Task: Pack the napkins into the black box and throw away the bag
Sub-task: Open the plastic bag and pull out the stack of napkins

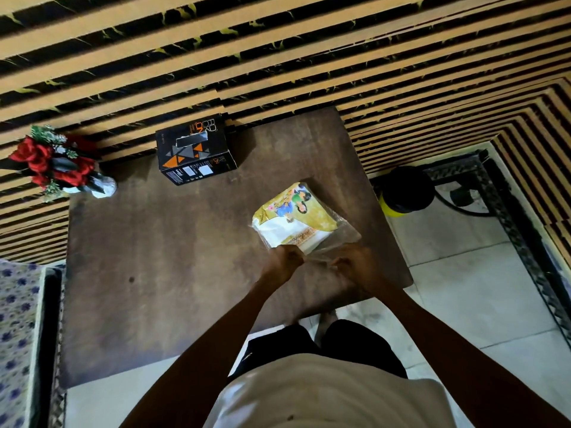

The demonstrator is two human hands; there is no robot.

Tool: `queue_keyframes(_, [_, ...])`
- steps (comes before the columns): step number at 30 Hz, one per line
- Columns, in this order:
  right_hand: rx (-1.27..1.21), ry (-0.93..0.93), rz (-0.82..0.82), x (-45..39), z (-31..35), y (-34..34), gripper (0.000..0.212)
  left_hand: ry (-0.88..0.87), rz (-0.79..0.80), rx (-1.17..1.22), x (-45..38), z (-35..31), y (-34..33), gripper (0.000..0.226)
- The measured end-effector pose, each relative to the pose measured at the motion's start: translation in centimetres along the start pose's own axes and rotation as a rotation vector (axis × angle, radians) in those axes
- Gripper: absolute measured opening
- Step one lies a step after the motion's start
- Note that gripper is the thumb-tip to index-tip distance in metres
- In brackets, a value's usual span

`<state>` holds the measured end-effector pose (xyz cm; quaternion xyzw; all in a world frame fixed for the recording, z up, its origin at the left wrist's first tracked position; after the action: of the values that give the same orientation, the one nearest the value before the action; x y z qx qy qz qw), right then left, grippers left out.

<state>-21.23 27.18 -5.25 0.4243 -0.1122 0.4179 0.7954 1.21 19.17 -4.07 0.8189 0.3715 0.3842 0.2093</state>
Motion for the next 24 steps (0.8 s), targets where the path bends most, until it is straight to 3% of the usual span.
queue_keyframes(1, [0.151,0.002,0.079,1.0,-0.1,0.0,0.02,0.027,-0.019,0.038,0.2,-0.2,0.1,0.01])
queue_keyframes(2, [0.417,0.176,0.101,1.9,0.7,-0.1,0.02,0.07,-0.041,0.096,0.4,-0.2,0.2,0.012])
queue_keyframes(3, [0.595,0.572,0.199,2.5,3.0,-2.1,0.019,0.109,-0.074,0.156,0.4,-0.1,0.2,0.011])
queue_keyframes(4, [0.593,0.766,0.419,4.7,3.4,-3.2,0.018,0.149,-0.113,0.197,0.5,0.2,0.2,0.013])
queue_keyframes(5, [0.647,0.808,0.518,5.8,2.7,-2.3,0.017,0.173,-0.158,0.223,0.4,0.6,0.3,0.019])
queue_keyframes(8, [0.664,0.849,0.43,5.7,3.9,-2.1,0.029,0.171,-0.268,0.13,1.4,-0.5,1.2,0.029])
queue_keyframes(10, [0.667,0.8,0.415,5.4,3.8,-2.6,0.042,0.119,-0.289,0.024,2.2,-2.0,1.6,0.02])
queue_keyframes(12, [0.562,0.834,0.322,6.3,4.2,-1.4,0.04,0.064,-0.325,-0.037,3.1,-3.4,1.9,0.01])
queue_keyframes(14, [0.407,0.79,0.268,6.2,4.7,-1.0,0.034,0.033,-0.378,-0.098,3.9,-4.5,2.4,0.008])
queue_keyframes(19, [0.213,0.353,0.283,4.2,4.5,-3.4,0.025,-0.011,-0.458,-0.312,5.3,-6.7,2.8,0.014])
queue_keyframes(24, [-0.569,-0.194,0.319,2.1,2.5,-6.2,0.038,-0.138,-0.396,-0.433,4.7,-7.4,2.6,0.015])
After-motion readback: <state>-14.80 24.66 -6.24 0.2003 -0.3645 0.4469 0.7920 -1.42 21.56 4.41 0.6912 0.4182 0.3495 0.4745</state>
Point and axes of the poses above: each hand's wrist, its own x-axis away from the middle knuckle, its own y-axis out of the back of the hand, z = x × y, the point moved 8 cm from there along -x, towards the middle knuckle, and after that the axes turned 13 degrees about -x, right-handed, at the moved point
